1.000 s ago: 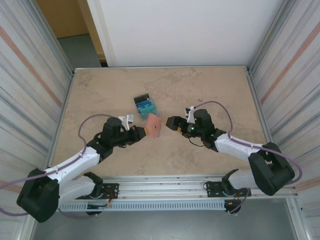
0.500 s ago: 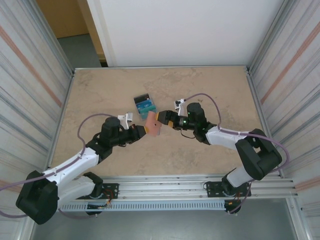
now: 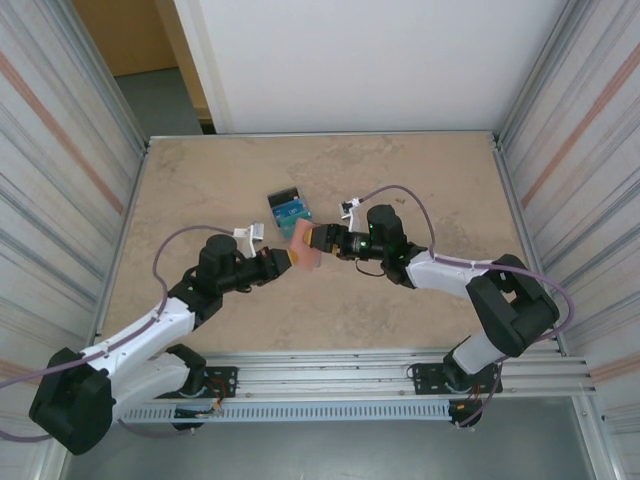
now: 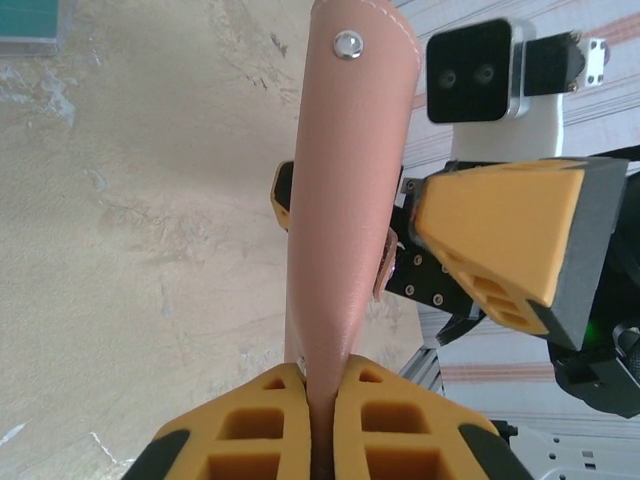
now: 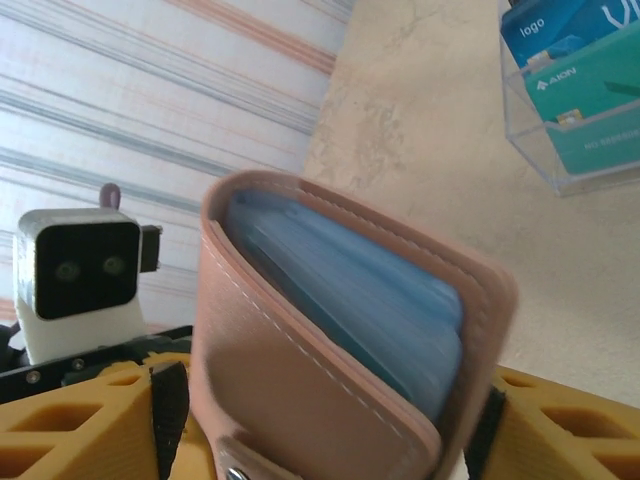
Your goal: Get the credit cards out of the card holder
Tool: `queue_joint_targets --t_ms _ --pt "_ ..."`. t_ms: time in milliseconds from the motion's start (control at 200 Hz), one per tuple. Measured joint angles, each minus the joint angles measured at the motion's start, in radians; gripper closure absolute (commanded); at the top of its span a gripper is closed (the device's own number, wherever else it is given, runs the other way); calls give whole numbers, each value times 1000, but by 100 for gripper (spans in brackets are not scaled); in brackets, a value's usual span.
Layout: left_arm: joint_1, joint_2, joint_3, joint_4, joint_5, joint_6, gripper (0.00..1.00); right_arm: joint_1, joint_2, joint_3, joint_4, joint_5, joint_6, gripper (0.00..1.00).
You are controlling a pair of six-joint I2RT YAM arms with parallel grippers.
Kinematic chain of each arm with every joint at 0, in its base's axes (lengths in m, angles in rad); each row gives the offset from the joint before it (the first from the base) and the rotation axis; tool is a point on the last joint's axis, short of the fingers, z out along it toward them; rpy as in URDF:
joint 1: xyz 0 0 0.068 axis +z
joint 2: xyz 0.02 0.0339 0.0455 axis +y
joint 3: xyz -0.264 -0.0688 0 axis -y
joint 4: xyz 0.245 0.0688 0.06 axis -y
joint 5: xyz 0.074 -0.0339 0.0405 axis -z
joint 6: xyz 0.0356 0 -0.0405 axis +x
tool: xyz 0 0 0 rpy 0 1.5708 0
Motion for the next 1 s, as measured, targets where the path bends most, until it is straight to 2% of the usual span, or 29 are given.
queue_joint_targets --t_ms 185,306,576,666,727,812,937,997 --pt "0 1 -1 0 7 0 100 0 0 11 -5 -3 -16 45" --pt "0 3 -2 0 7 0 94 0 0 13 -14 0 -21 53" --pt "0 74 -1 29 8 9 81 0 -10 13 -63 31 -27 63" --pt "0 103 2 30 11 21 70 5 -24 13 -77 39 -31 68" --pt "0 127 4 29 17 32 58 12 -34 15 -79 38 -34 73" --pt "-2 149 12 28 29 44 35 23 -50 19 -90 41 -47 82" --pt "-2 150 38 21 40 90 5 20 -77 27 -142 37 -58 84" --pt "0 141 47 13 44 124 1 14 -101 39 -177 35 -72 86"
